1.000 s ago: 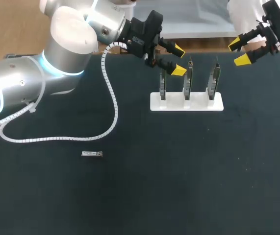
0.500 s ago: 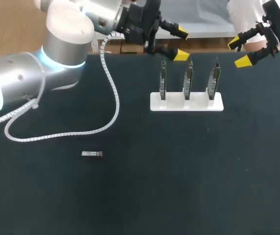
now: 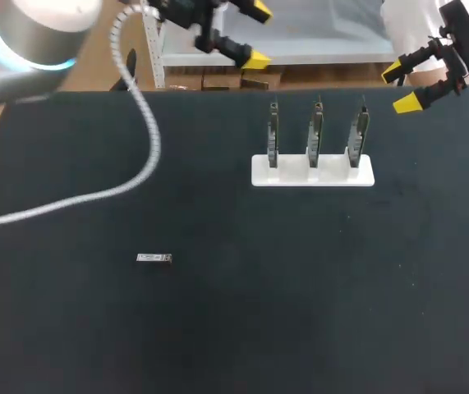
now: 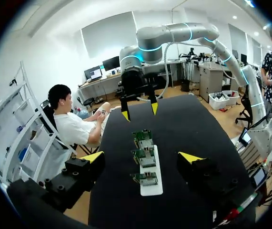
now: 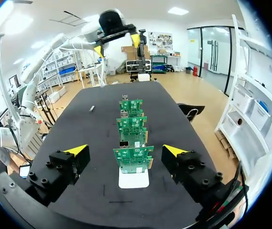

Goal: Pick up the optical module with the left hand, and insert it into the network port with the right hand.

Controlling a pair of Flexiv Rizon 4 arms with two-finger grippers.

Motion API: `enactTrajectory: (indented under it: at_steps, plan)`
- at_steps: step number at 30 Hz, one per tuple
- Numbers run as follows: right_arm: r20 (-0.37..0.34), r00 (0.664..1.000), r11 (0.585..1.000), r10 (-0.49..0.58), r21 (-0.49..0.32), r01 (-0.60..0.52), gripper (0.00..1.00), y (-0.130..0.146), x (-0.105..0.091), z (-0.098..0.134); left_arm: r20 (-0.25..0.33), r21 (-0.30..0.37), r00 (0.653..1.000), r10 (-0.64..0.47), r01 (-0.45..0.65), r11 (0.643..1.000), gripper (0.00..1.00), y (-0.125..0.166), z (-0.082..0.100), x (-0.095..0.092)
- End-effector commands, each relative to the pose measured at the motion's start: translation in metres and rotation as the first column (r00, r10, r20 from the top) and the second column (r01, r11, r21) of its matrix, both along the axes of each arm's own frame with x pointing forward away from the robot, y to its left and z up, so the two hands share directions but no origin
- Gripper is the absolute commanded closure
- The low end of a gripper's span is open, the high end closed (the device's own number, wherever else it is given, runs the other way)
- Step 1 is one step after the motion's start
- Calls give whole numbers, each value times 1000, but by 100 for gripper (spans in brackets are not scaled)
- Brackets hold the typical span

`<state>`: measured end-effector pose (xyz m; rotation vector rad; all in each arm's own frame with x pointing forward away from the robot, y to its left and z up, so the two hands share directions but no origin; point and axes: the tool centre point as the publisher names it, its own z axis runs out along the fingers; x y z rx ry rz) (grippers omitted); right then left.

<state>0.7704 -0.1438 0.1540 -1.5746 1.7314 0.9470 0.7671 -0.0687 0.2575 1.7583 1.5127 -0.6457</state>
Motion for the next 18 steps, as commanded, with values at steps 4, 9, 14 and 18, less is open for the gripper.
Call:
enactTrajectory:
  at_steps: [4, 9, 14, 18]
  plan:
    - [4, 1000, 1000, -3, -1, 3, 0, 0, -2, 0, 67, 400, 968, 242, -248, 882, 0, 76, 2, -73]
    - [4, 1000, 1000, -3, -1, 3, 0, 0, -2, 0, -25, 500, 938, 346, -288, 817, 0, 110, -25, -99]
    - [4, 1000, 1000, -3, -1, 3, 0, 0, -2, 0, -95, 588, 902, 420, -290, 755, 0, 140, -60, -127]
    - [4, 1000, 1000, -3, -1, 3, 0, 0, -2, 0, -137, 609, 866, 482, -310, 730, 0, 159, -81, -143]
